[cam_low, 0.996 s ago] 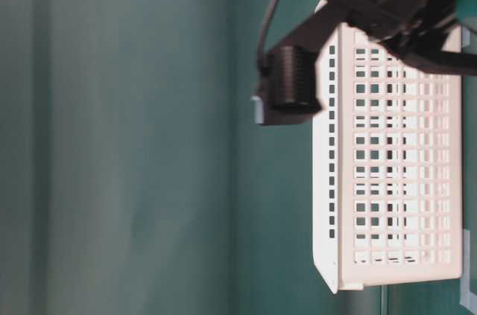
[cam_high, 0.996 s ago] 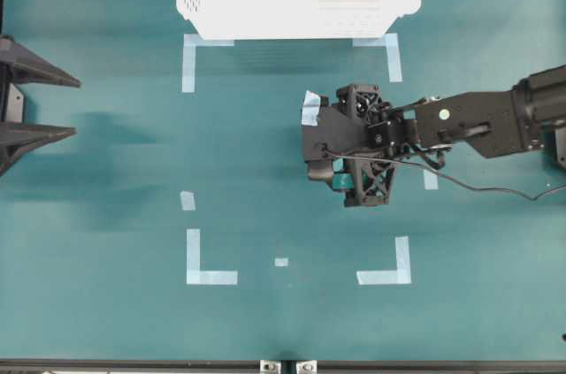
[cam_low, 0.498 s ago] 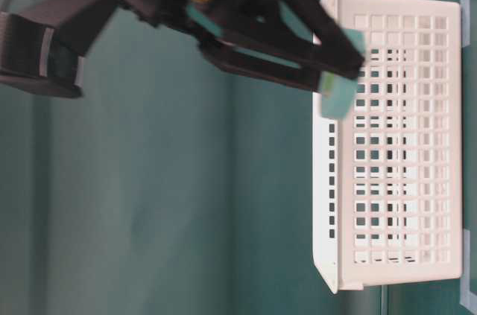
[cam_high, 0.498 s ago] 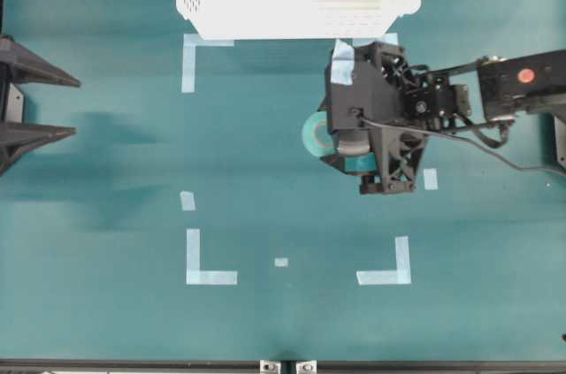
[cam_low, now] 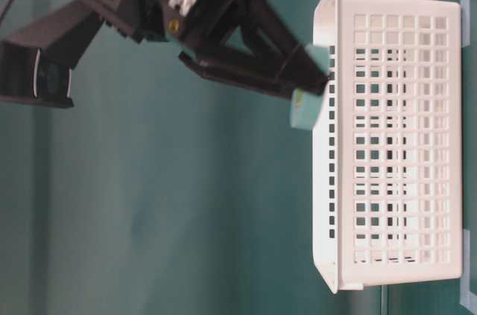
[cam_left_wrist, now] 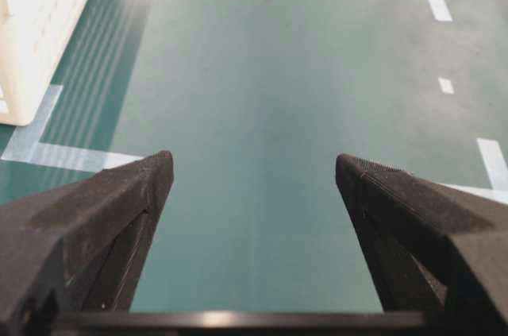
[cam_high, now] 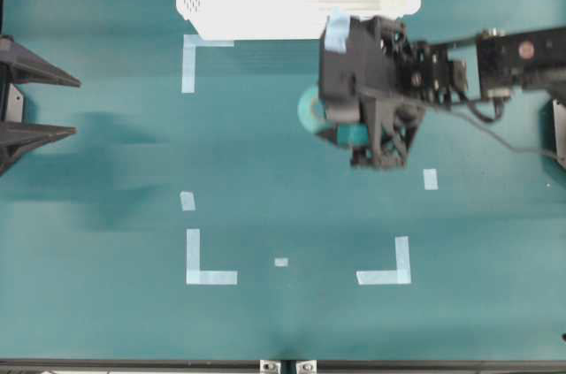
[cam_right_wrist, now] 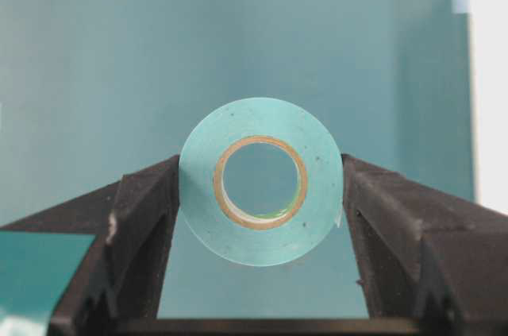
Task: Put the tape into the white basket.
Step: 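Lift the tape roll and carry it toward the white basket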
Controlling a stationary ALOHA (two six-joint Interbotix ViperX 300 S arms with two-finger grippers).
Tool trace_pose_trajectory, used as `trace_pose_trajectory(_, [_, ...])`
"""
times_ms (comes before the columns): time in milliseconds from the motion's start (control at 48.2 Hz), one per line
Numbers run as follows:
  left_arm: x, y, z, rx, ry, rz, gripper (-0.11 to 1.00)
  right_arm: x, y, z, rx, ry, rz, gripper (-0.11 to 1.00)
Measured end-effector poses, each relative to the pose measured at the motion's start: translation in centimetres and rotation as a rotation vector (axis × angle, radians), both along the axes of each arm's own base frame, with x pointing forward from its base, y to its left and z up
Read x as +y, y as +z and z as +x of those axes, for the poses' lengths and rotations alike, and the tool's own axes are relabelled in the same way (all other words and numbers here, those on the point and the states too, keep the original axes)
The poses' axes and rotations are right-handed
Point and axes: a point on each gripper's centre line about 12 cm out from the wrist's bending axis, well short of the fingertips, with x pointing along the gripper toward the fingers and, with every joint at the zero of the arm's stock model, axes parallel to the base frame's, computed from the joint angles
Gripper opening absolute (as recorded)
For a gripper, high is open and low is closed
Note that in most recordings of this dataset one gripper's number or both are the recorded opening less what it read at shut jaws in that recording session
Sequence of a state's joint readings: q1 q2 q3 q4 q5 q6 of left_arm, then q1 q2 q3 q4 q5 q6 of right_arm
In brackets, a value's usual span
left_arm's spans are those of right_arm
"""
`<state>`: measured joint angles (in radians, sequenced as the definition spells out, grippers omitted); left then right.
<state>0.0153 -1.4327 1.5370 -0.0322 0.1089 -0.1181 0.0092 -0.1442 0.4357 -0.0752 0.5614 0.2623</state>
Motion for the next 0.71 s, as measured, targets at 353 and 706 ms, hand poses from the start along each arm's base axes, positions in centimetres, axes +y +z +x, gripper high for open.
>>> trace_pose_trajectory(353, [0.0, 0.0, 0.0, 0.000, 0.000, 0.000, 0.68, -5.6, 0.4, -0.7, 0.051, -0.151, -0.002, 0.68])
trace_pose_trajectory(706, [0.0, 0.0, 0.0, 0.000, 0.000, 0.000, 0.68, -9.7, 0.3, -1.2, 0.066, -0.245, -0.035, 0.68])
